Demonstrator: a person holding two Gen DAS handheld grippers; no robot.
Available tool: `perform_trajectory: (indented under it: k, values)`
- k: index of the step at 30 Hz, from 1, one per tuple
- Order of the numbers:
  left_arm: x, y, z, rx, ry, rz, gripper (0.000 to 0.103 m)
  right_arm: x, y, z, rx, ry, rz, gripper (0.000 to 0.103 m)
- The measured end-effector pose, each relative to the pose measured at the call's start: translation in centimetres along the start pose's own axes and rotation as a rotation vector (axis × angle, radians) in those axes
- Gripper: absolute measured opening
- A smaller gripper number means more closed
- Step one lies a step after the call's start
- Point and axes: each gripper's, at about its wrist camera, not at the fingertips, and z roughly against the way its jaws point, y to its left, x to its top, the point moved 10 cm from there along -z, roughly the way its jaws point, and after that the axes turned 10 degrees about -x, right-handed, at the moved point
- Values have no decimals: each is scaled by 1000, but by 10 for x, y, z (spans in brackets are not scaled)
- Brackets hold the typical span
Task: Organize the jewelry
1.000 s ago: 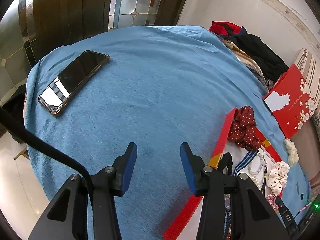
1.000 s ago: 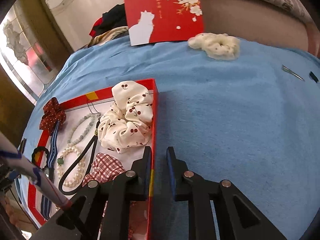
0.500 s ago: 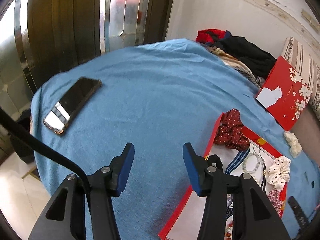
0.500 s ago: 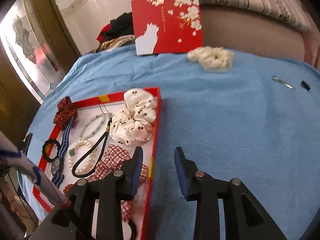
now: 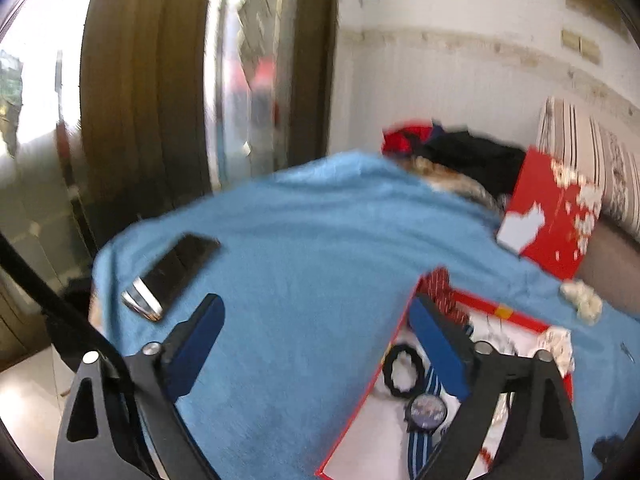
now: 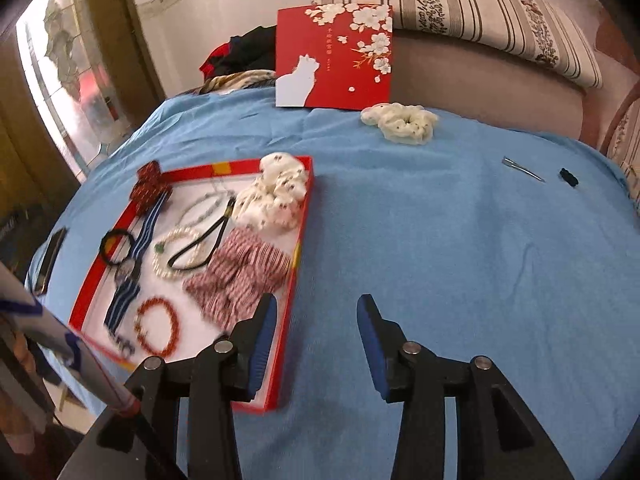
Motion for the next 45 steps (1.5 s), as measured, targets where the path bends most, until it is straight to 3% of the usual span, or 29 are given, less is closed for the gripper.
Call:
perform_trajectory:
  k: [6,9,14,18,25,33,45]
  values:
    - [25,-1,65,80,-198,-15,103,-20,-5,29,-2,-19,29,48]
    - [22,-1,93,103,-211,-18,103,-27,-10,43,-9,-38,39,49]
    - [12,-5,135,16,-212,16,103,-36,-14,58,-21,-64,61,51]
    - [4,-18,163,8,-204,-47,103,-41,-15,65,-6,-73,61,53]
    - [-35,-46,171,-135,-45,-49,103,-50,-17,72,13,-72,69,54]
    - [-92,-74,160,-124,149,-147,103,-65,-19,76,3,-64,103,57]
    - [-132,-103,153,-182,288,-218,103,-74,-36,74,-37,-39,75,58]
